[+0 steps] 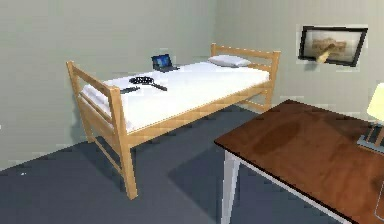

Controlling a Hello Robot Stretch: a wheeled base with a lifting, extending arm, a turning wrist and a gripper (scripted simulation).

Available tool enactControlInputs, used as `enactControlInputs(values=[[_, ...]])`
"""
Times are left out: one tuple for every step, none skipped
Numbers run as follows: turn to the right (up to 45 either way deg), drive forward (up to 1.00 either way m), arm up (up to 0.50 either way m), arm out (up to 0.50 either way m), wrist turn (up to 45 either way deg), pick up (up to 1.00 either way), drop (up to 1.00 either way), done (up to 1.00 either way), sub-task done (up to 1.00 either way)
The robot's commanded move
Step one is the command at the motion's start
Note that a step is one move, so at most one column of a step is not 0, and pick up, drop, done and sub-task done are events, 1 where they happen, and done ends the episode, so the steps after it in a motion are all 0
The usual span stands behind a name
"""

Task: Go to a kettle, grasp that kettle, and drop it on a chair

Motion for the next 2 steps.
enactControlInputs(values=[[0.0,0.00,0.00,0.00,0.0,0.00,1.00,0.00,0.00],[0.0,0.00,0.00,-0.10,0.0,0.00,0.00,0.00,0.00]])
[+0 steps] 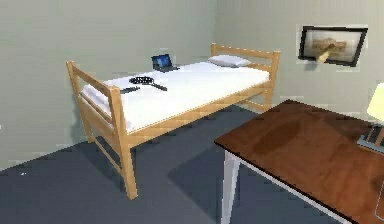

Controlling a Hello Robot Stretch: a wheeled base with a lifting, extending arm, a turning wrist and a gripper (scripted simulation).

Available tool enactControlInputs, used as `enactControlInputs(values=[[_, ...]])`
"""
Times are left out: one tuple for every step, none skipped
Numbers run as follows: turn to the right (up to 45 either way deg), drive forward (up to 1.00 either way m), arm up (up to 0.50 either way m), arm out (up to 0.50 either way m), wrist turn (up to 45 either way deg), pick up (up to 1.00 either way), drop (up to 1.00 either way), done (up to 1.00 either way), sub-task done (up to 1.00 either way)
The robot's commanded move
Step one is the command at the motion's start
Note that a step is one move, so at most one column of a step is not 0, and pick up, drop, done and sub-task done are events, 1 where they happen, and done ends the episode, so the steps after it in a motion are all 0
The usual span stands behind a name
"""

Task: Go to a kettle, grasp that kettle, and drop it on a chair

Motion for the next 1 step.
enactControlInputs(values=[[0.0,0.00,0.00,0.00,0.0,0.00,0.00,1.00,0.00]])
